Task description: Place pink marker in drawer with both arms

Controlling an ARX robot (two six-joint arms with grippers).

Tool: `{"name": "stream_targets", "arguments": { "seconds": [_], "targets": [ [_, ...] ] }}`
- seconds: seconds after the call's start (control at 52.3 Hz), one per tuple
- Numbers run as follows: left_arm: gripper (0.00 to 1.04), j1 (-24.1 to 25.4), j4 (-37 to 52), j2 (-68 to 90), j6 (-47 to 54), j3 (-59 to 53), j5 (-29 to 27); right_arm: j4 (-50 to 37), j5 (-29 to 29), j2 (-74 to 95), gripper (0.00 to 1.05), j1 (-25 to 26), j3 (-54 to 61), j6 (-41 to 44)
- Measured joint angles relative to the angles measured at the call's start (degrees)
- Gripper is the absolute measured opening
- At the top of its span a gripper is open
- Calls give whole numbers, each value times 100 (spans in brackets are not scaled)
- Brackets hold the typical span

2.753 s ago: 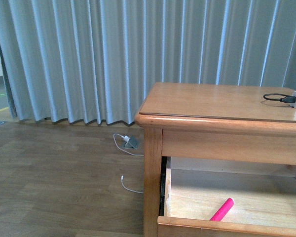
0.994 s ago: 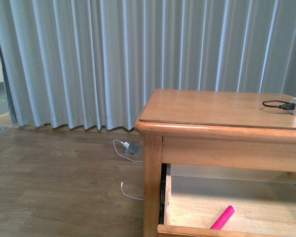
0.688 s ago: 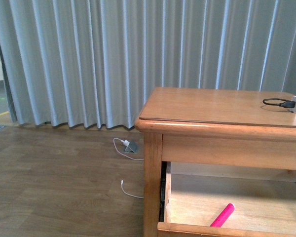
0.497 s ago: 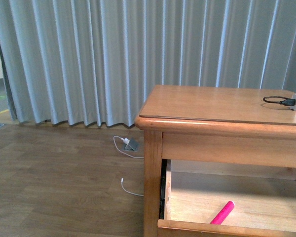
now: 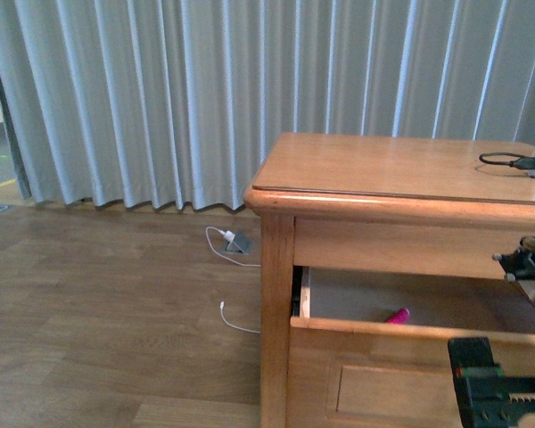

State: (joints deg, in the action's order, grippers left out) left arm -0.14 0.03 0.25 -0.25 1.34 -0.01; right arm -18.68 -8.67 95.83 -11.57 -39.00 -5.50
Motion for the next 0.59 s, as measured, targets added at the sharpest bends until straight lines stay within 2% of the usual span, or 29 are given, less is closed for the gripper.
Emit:
{"name": "stream_targets", "arguments": {
  "seconds": [0.21,0.459,0.593],
  "targets": [
    [99,0,0,0,0,0,0,-1049,197,822,96,146,-374,199],
    [99,0,0,0,0,0,0,-2874,284,1843,96,258,-654,260],
    [99,0,0,0,0,0,0,-3268,221,2092,96,282,-728,199]
  ]
}}
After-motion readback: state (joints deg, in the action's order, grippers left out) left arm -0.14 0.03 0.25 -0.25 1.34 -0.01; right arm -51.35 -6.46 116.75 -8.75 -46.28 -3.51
